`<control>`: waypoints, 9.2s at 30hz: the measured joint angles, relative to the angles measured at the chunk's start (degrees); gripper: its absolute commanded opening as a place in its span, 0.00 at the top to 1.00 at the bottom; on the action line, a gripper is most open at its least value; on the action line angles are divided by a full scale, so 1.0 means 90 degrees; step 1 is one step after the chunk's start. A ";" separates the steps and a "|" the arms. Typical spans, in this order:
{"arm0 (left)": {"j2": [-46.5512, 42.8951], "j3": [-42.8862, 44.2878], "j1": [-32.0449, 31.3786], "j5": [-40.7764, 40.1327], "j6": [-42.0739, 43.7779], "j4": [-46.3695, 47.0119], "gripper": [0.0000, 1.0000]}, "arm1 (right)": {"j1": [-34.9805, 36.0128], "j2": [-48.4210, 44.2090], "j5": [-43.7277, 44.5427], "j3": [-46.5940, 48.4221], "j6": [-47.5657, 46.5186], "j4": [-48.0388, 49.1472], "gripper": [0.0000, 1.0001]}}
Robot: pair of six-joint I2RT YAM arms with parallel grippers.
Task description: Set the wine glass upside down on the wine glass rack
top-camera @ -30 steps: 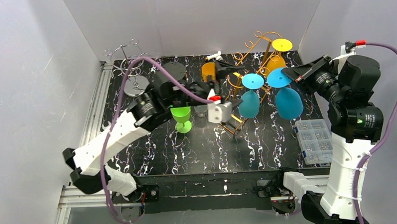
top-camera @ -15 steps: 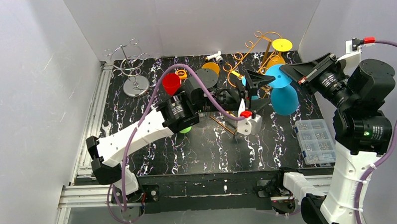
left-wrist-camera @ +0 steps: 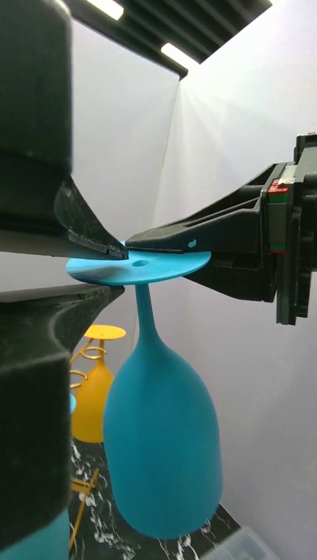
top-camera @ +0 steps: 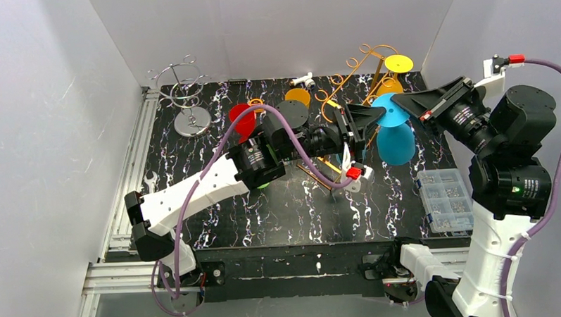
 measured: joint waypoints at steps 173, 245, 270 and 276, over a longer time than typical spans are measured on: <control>-0.3917 -0.3509 0.0593 -0.1324 -0.3230 -0.0971 0.02 | 0.1003 0.0345 0.3857 -0.6161 -0.6793 0.6307 0.51; -0.3762 -0.3466 0.0636 -0.1280 -0.3123 -0.0860 0.02 | 0.0998 -0.1161 0.4981 -0.6159 -0.4286 0.3184 0.19; -0.3762 -0.3453 0.0670 -0.1161 -0.3189 -0.1030 0.02 | 0.1360 0.1389 0.5479 -0.5778 -0.2402 0.0741 0.24; -0.3762 -0.3453 0.0670 -0.1161 -0.3189 -0.1032 0.02 | 0.1620 0.1724 0.5858 -0.5775 -0.2290 0.0971 0.34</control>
